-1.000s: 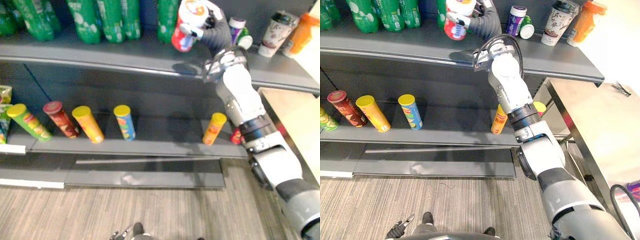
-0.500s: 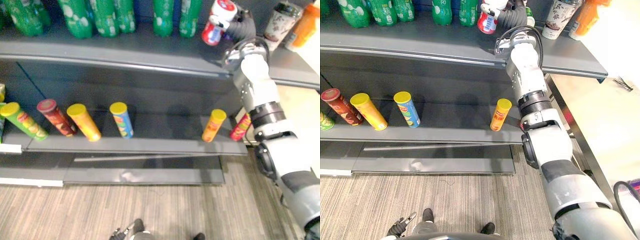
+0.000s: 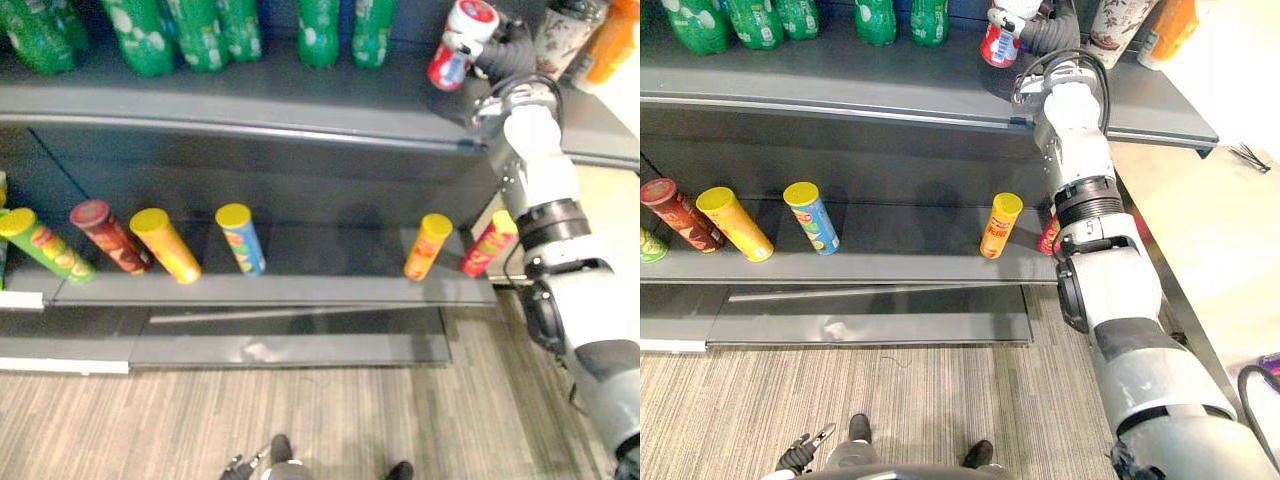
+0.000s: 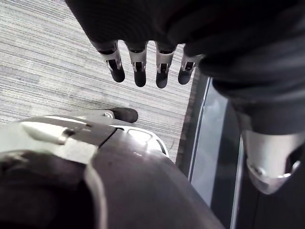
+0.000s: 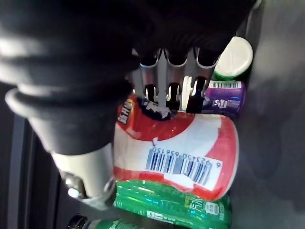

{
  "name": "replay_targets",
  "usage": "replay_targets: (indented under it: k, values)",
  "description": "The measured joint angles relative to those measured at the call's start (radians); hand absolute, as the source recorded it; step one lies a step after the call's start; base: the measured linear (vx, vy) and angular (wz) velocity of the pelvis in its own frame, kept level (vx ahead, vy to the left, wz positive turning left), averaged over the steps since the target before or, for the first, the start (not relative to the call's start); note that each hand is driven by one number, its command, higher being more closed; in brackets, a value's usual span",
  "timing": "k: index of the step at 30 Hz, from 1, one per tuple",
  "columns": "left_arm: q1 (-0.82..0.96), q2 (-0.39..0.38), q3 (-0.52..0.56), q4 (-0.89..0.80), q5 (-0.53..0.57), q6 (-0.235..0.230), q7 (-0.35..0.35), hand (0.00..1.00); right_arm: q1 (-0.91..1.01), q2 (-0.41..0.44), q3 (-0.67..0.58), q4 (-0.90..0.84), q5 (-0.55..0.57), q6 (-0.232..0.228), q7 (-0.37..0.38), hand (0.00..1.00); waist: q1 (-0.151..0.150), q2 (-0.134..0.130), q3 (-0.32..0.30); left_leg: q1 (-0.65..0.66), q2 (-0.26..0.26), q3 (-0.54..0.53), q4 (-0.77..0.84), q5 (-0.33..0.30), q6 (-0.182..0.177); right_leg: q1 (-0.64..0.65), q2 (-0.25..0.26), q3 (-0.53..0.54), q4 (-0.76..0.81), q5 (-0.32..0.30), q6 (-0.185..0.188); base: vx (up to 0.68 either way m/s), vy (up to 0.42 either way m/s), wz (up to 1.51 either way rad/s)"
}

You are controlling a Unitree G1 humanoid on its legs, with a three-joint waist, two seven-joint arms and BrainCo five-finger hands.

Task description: Put the gum and the chips on the shelf.

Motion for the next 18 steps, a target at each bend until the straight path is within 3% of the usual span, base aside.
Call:
replay_targets:
  k: [8, 18]
  values:
    - [0.002, -0.001, 0.000, 0.000, 0.000, 0.000, -0.002, 0.00, 0.016, -0.027, 0.000, 0.000, -0.028, 0.002, 0.003, 1.00, -0.024, 0.007, 0.017, 0.007, 0.001, 0.010, 0.000, -0.002, -0.002, -0.001, 0.001, 0.012, 0.002, 0.000, 0.000, 0.01, 0.002, -0.03]
    - [0.003, -0.002, 0.000, 0.000, 0.000, 0.000, -0.001, 0.00, 0.069, -0.030, -0.026, -0.001, -0.037, 0.002, 0.004, 1.00, -0.027, 0.007, 0.017, 0.016, 0.002, 0.026, 0.000, -0.002, -0.003, -0.004, 0.002, 0.029, 0.001, 0.002, -0.003, 0.02, 0.001, -0.05]
